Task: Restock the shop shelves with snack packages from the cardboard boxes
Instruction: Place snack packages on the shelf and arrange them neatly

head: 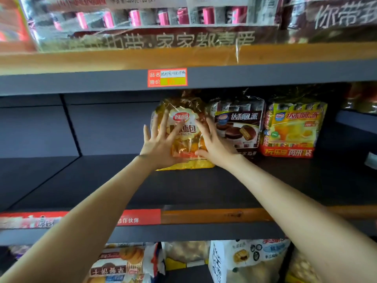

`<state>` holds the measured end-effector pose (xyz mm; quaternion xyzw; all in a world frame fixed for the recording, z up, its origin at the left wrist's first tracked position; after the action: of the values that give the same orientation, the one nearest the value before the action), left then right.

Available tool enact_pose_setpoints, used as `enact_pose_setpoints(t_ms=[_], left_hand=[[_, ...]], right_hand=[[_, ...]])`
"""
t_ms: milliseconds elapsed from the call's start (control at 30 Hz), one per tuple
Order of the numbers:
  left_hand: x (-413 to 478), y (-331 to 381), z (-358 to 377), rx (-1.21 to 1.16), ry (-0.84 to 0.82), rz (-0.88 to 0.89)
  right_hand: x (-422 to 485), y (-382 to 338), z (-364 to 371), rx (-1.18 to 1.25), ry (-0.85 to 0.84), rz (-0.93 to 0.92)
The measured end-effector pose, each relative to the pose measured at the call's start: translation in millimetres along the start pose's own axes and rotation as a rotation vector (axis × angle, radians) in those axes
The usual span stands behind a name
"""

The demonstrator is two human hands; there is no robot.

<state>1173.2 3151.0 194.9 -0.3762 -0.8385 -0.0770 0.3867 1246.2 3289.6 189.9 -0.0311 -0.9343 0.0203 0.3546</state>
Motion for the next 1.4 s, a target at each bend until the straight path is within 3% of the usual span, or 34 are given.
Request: enact_pose_setpoints(t_ms=[100, 300, 433, 600, 767, 1000, 1133, 1233, 1333, 1400], left_hand=[[-0.8, -2.8, 5.8, 0.227, -0.016, 0.08], [0.5, -9.0, 19.3, 0.379, 0.056, 0.148], [0.9, -22.0, 24.6, 0.375, -0.015, 0.068], [-1.0, -25.2, 28.2, 0.295, -0.116, -0.266], [0.7, -24.8, 38.2, 0.18, -0.192, -0.264], [-9.8, -19.6, 22.4, -0.009, -0.186, -0.286], [-27.5, -18.0, 14.8, -0.115, -0.266, -0.332], [-43.9, -13.8, 7.8, -0.352, -0.35, -0.47], [-57.0, 0.2, -17.5, -0.617, -0.328, -0.457], [-71.9, 0.7, -31.9, -0.893, -0.326, -0.61]], right_hand=[[2.4, -5.7, -2.7, -0.178, 0.032, -0.065], [-3.4, -27.5, 9.0, -0.331, 0.009, -0.334], [8.8, -24.7, 19.6, -0.431, -0.014, -0.344], [25.5, -24.7, 30.9, -0.599, -0.007, -0.256], [29.0, -28.8, 39.5, -0.641, -0.044, -0.164], [7.8, -39.4, 33.4, -0.374, -0.117, 0.042], [-12.5, -53.6, 16.9, -0.098, -0.042, 0.254], [-28.3, -61.9, 15.1, 0.106, -0.122, 0.435], [-42.4, -77.6, 9.2, 0.216, -0.16, 0.535], [-49.0, -91.4, -0.6, 0.266, -0.137, 0.552]])
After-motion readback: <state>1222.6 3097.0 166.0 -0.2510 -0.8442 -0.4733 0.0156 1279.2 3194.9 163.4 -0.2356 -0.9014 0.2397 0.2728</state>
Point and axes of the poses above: each hand's wrist, its own x-axis towards the middle knuckle, its own z-axis out of the palm, y = z × x, the point moved 7 cm from there along x, towards the middle knuckle, and after that the axes turned 12 degrees about y, right-handed, at the moved point
